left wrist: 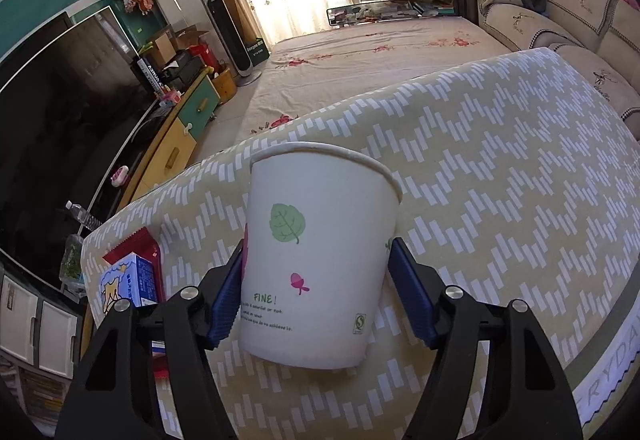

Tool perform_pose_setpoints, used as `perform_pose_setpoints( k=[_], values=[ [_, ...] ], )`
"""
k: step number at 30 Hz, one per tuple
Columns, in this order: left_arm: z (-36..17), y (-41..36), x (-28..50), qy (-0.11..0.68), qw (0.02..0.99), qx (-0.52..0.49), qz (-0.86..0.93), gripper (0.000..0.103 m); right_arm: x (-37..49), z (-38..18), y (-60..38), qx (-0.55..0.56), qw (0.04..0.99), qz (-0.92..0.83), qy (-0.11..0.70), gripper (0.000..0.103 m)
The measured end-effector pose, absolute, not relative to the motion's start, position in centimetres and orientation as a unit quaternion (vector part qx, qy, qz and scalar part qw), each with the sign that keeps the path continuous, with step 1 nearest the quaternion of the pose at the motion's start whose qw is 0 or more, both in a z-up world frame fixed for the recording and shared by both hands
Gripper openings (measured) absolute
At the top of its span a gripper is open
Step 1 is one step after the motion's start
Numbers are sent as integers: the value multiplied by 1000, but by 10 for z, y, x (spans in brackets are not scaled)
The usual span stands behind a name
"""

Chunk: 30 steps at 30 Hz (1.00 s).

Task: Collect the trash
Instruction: 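Reach the left gripper to the white paper cup and grasp it, then carry the paper cup with the left gripper into the bin and release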

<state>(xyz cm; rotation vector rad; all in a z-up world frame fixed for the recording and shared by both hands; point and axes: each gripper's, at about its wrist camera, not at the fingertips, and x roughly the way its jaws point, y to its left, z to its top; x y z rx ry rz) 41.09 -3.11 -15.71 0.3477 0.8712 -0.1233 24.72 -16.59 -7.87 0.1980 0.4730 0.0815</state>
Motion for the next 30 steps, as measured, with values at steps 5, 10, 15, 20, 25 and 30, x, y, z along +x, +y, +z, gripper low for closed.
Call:
perform_pose_setpoints(
  k=[5,10,15,20,25,30],
  values=[
    [-149,-37,396,403,898,161,-68,66,248,-77,-167,98,968,37,230,72],
    [-123,-52,355,370,913,143,-90,66,249,-76,-172,91,969,20,227,72],
    [-92,-70,293,339,927,108,-115,66,249,-75,-189,95,970,-18,221,72],
    [-69,-102,228,312,933,72,-165,66,243,-67,-205,96,974,-54,196,72],
    [-49,-144,185,291,928,51,-225,66,215,-39,-232,97,980,-99,143,72],
    [-35,-199,158,283,915,64,-279,66,149,-11,-273,81,981,-141,109,79]
  ],
)
